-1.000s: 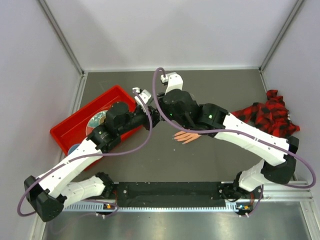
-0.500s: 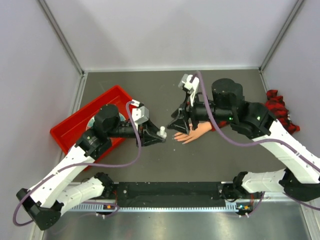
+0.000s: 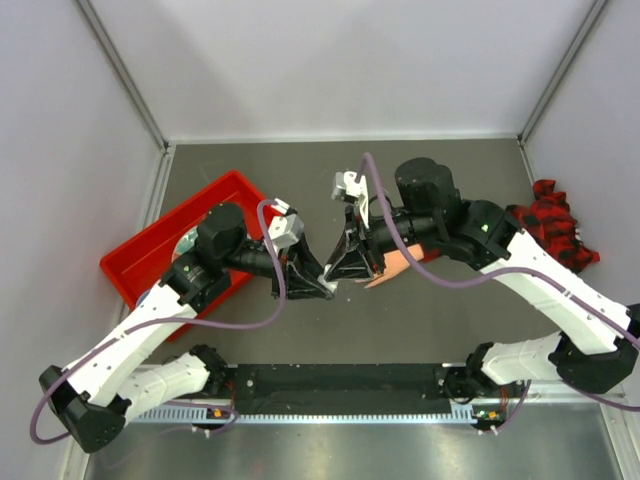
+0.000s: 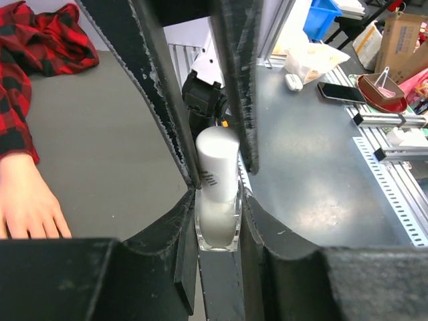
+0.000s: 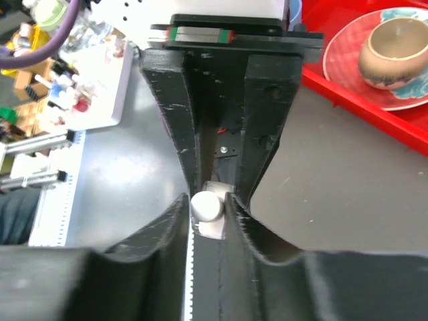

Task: Paint the nails

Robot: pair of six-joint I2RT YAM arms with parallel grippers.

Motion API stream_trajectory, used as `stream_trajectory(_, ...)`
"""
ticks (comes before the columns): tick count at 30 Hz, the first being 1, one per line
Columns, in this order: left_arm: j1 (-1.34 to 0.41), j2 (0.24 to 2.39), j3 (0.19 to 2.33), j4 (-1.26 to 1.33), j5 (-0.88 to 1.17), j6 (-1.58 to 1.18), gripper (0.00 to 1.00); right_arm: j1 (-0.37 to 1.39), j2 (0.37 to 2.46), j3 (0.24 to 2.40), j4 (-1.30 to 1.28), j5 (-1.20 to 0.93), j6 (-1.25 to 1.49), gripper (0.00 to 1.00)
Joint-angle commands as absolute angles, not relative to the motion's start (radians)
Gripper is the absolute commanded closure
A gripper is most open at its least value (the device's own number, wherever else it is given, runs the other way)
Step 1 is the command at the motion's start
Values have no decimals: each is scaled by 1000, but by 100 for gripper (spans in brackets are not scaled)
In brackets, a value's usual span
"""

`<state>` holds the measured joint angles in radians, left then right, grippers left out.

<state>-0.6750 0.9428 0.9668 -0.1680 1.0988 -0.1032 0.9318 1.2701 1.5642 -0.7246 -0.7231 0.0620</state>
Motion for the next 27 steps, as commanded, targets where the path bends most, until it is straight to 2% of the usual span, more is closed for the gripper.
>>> stream_trajectory(1,-673,942,1003,-103,1105,-109,100,922,1267,1565,-666,-740,77,82)
stream_trajectory(2,-672,942,1008,-121,1085,-100,100,922,1267,1562,-652,-726,92,97)
stream_trajectory(5,-673,924,1009,-153,849,-48,100,925,1269,1548,-627,-588,158,100)
stream_trajectory(6,-673,919,1006,-153,631,-35,100,940,1267,1540,-614,-457,175,100)
stream_trajectory(8,-673,923,1000,-141,411,-32,100,992,1278,1534,-626,-181,227,100)
stream_trajectory(9,-675,928,1000,-129,176,-35,100,1070,1285,1529,-643,159,256,100)
stream_trajectory(11,-675,952,1002,-114,-49,-63,100,1110,1342,1551,-707,410,410,100)
stream_trajectory(12,-675,960,1003,-107,-104,-64,100,1130,1362,1558,-721,510,454,100)
stream_trajectory(15,-676,971,988,-29,-104,-49,100,1155,1430,1624,-781,572,532,100)
stream_trajectory(19,-675,965,974,12,89,-31,100,1155,1424,1666,-752,500,483,100)
stream_trajectory(21,-675,953,976,-43,256,-17,100,1138,1396,1681,-721,371,416,82)
stream_trajectory(22,-675,942,968,-60,326,-8,100,1125,1387,1683,-706,304,393,62)
stream_trajectory(23,-675,911,959,-78,479,17,100,1083,1372,1681,-700,240,361,55)
stream_trajectory(25,-675,878,937,-98,616,32,100,1040,1312,1664,-681,36,316,41)
stream_trajectory(27,-675,838,940,-158,740,32,100,997,1264,1617,-646,-138,238,33)
